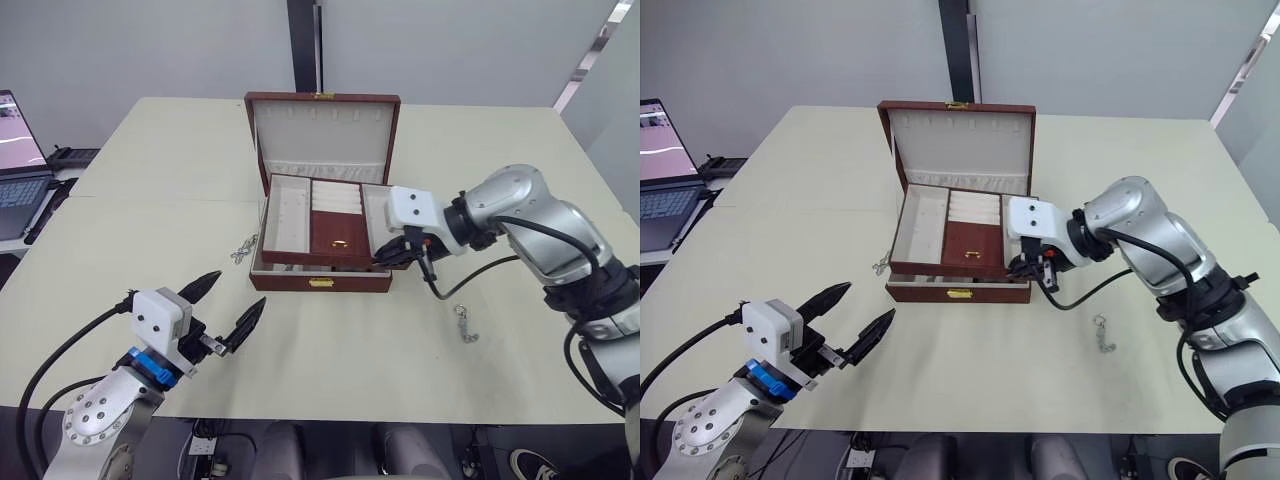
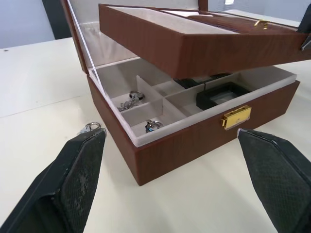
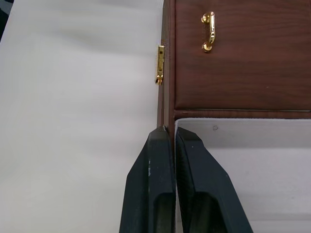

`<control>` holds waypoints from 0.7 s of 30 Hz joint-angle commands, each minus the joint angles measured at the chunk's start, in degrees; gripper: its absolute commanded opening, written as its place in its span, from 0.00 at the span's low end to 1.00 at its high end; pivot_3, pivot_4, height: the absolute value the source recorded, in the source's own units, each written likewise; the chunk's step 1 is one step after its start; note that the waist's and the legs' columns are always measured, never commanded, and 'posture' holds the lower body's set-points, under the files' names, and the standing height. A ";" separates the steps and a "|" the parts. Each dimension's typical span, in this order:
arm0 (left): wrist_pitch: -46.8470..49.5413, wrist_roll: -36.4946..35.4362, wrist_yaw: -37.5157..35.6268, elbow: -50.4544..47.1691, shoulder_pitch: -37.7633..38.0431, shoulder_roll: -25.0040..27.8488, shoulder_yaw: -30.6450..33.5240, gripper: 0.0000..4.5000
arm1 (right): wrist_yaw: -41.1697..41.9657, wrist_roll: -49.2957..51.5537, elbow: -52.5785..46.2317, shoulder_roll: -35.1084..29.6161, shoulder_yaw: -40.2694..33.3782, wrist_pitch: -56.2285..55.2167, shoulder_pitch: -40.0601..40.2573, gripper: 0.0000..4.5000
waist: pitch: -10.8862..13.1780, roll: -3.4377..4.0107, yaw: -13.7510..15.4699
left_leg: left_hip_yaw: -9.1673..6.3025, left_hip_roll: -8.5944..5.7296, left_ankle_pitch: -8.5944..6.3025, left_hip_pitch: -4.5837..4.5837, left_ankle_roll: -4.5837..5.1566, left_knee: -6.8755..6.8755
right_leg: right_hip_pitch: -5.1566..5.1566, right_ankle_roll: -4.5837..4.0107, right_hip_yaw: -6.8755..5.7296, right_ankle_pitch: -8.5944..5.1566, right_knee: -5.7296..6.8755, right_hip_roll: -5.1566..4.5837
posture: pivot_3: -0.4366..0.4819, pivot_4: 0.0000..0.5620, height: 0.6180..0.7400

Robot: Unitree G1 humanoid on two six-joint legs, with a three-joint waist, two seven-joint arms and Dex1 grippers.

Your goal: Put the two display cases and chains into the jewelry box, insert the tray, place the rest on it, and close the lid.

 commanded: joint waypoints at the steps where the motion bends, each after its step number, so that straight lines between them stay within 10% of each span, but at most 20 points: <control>1: 0.38 -0.70 1.74 -3.69 0.66 -0.28 1.54 1.00 | -2.50 -2.00 2.16 2.50 0.06 0.54 -3.34 0.00 | 0.00 -0.01 -0.08 | 0.00 0.00 0.00 0.00 0.00 0.00 | 0.00 0.00 0.00 0.00 0.01 0.00 | 0.48 0.27 1.00; 21: 0.97 0.27 5.21 -5.82 1.97 -0.82 -0.96 1.00 | -1.05 -4.85 1.02 4.96 5.09 7.12 -5.94 0.00 | -0.01 -0.02 -0.07 | -0.04 0.00 -0.01 0.00 0.00 -0.06 | -0.01 -0.08 -0.04 -0.04 -0.01 0.01 | 0.48 0.27 1.00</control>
